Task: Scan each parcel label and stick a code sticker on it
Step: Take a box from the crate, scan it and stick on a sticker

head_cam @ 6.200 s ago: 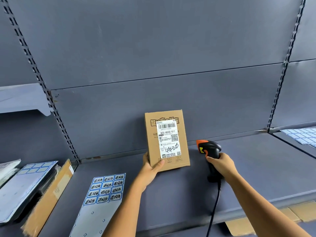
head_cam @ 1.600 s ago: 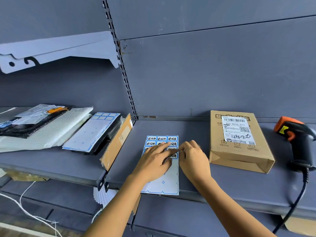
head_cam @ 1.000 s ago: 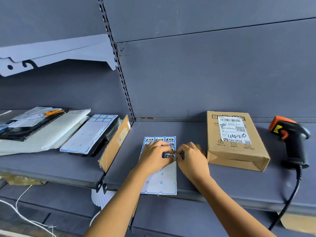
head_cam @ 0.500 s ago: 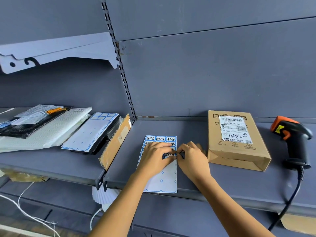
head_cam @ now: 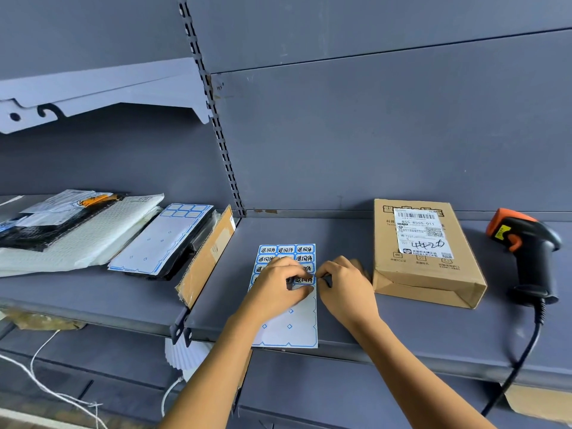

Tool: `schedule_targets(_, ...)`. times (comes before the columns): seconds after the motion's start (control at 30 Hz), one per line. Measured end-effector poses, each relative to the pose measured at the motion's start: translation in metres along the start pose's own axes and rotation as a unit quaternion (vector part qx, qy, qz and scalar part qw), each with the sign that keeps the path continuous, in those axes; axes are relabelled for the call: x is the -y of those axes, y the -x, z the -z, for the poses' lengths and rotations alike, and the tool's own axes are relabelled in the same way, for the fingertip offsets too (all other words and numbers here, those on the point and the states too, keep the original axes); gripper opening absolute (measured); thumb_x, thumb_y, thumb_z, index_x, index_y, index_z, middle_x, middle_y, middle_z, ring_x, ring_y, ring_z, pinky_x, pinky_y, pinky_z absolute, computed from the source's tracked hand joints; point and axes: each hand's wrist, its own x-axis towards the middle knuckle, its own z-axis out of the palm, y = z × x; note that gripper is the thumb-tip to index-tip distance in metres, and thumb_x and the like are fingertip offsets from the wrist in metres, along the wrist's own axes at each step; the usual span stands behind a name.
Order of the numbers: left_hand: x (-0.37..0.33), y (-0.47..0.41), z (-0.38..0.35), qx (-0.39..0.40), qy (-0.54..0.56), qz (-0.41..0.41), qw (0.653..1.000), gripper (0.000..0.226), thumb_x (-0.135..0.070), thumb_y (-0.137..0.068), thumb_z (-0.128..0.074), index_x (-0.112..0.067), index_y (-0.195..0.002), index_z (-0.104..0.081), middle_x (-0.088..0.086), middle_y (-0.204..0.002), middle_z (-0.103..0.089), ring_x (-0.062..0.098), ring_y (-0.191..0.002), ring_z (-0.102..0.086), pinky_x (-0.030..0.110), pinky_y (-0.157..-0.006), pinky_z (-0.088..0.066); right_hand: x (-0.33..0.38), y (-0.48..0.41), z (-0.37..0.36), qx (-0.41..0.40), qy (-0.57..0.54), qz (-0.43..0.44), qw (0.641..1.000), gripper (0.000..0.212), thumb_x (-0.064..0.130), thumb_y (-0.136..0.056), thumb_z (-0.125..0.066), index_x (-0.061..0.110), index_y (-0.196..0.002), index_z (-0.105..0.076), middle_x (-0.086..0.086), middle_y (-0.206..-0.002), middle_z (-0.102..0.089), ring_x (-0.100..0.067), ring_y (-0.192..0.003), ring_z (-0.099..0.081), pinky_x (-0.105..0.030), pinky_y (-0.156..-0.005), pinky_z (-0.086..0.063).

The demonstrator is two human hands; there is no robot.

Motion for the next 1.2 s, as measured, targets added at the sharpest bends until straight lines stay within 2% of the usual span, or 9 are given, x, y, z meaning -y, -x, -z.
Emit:
schedule_targets(0.17,0.0015,-0.0032,0.0060,0.042,0.012,0.011,0.999,0.024,-0.016,-0.079,-0.075,-0.011,-0.102,-0.074,-0.004,-0.110,-0.061,0.009,-0.107,-0.051,0.013,-0.091,-0.037,-0.0006,0.0003,-0.0001,0.001,0.006,0.001,1.000,0.024,0.018,-0.091,-0.048,0.021,-0.102,-0.069,0.003,-0.107,-0.061,-0.024,-0.108,-0.047,-0.031,-0.084,-0.042)
schedule_targets(0.37,0.0021,-0.0022,0.0048,0.043,0.014,0.001,0.999,0.016,-0.017,-0.082,-0.072,-0.010,-0.097,-0.075,-0.008,-0.105,-0.057,0.010,-0.106,-0.050,0.016,-0.087,-0.041,-0.0006,-0.0005,-0.0011,-0.007,0.010,0.003,1.000,0.021,0.019,-0.091,-0.049,0.020,-0.100,-0.069,0.002,-0.106,-0.062,-0.023,-0.106,-0.048,-0.031,-0.082,-0.044)
schedule_targets(0.67,0.0014,0.0007,0.0018,0.006,0.017,-0.010,1.000,0.015,-0.017,-0.083,-0.071,-0.012,-0.096,-0.076,-0.002,-0.105,-0.064,0.012,-0.105,-0.053,0.024,-0.089,-0.045,0.0004,-0.0002,-0.0006,-0.011,-0.010,0.012,1.000,0.017,0.018,-0.088,-0.054,0.019,-0.096,-0.069,0.001,-0.101,-0.062,-0.025,-0.103,-0.050,-0.029,-0.079,-0.040)
schedule_targets(0.87,-0.0005,-0.0005,0.0028,-0.003,0.040,0.005,0.999,0.010,-0.013,-0.083,-0.069,-0.011,-0.090,-0.076,-0.004,-0.098,-0.067,0.010,-0.099,-0.058,0.019,-0.088,-0.044,0.0009,0.0006,0.0022,0.002,-0.030,0.026,0.999,0.017,0.015,-0.086,-0.055,0.020,-0.093,-0.070,0.003,-0.101,-0.063,-0.023,-0.102,-0.050,-0.027,-0.077,-0.038)
schedule_targets(1.2,-0.0020,-0.0011,0.0011,-0.023,0.052,0.031,0.998,0.008,-0.008,-0.081,-0.066,-0.009,-0.083,-0.074,-0.004,-0.088,-0.068,0.008,-0.086,-0.061,0.023,-0.077,-0.049,-0.0009,-0.0001,-0.0008,-0.005,-0.033,0.025,0.999,0.012,0.020,-0.085,-0.057,0.019,-0.092,-0.067,0.003,-0.099,-0.062,-0.021,-0.100,-0.050,-0.026,-0.077,-0.038)
